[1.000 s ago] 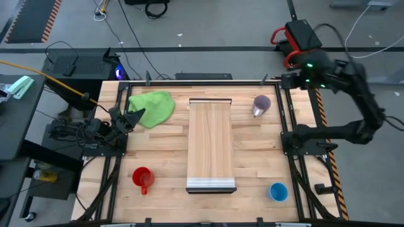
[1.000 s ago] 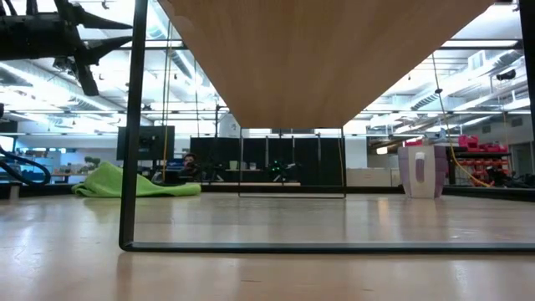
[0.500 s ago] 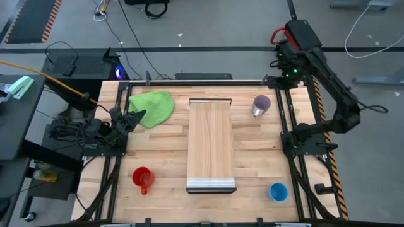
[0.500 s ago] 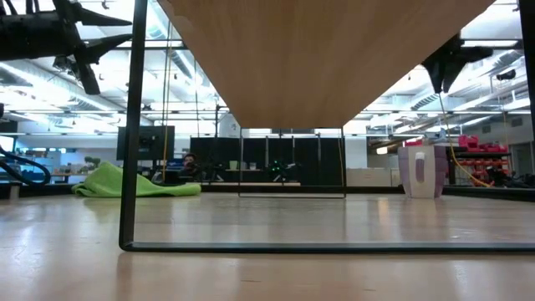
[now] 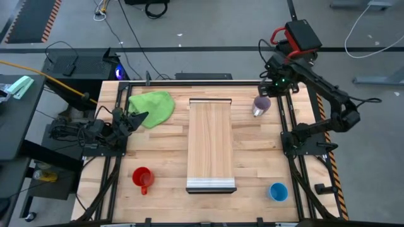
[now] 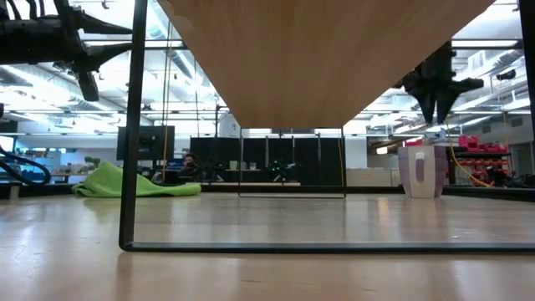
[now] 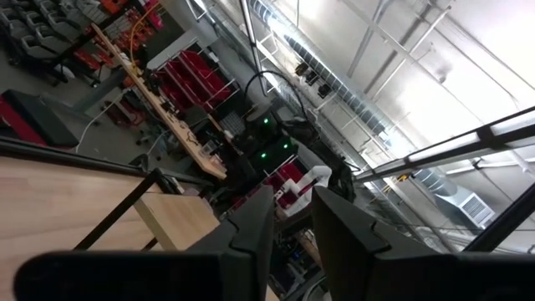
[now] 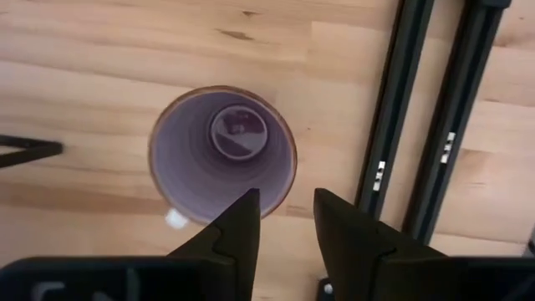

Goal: Stack small to large cups/mugs on shelf
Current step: Put the violet mug on the shelf

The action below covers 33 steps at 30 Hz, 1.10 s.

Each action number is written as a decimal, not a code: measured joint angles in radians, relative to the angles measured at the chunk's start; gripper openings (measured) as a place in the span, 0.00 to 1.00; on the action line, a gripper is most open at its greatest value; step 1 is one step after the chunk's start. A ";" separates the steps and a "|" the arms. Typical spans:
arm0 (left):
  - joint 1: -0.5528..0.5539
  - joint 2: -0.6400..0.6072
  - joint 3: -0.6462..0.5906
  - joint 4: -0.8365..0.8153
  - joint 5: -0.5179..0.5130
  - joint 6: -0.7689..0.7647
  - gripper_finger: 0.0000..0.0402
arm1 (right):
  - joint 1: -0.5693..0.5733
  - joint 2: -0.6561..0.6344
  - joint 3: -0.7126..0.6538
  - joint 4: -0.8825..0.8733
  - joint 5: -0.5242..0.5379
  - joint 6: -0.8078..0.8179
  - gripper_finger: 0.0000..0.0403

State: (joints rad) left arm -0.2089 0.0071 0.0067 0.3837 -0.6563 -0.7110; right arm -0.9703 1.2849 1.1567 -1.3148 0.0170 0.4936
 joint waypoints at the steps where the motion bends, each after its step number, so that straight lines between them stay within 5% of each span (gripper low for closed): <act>1: 0.000 0.000 0.000 -0.001 0.000 0.000 0.24 | 0.000 -0.004 -0.019 0.018 0.000 0.000 0.30; 33: 0.000 0.000 0.000 -0.039 -0.002 -0.003 0.25 | 0.000 -0.006 -0.265 0.277 0.001 0.143 0.27</act>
State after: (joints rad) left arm -0.2085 0.0070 0.0067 0.3443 -0.6579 -0.7139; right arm -0.9699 1.2789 0.8918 -1.0379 0.0183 0.6367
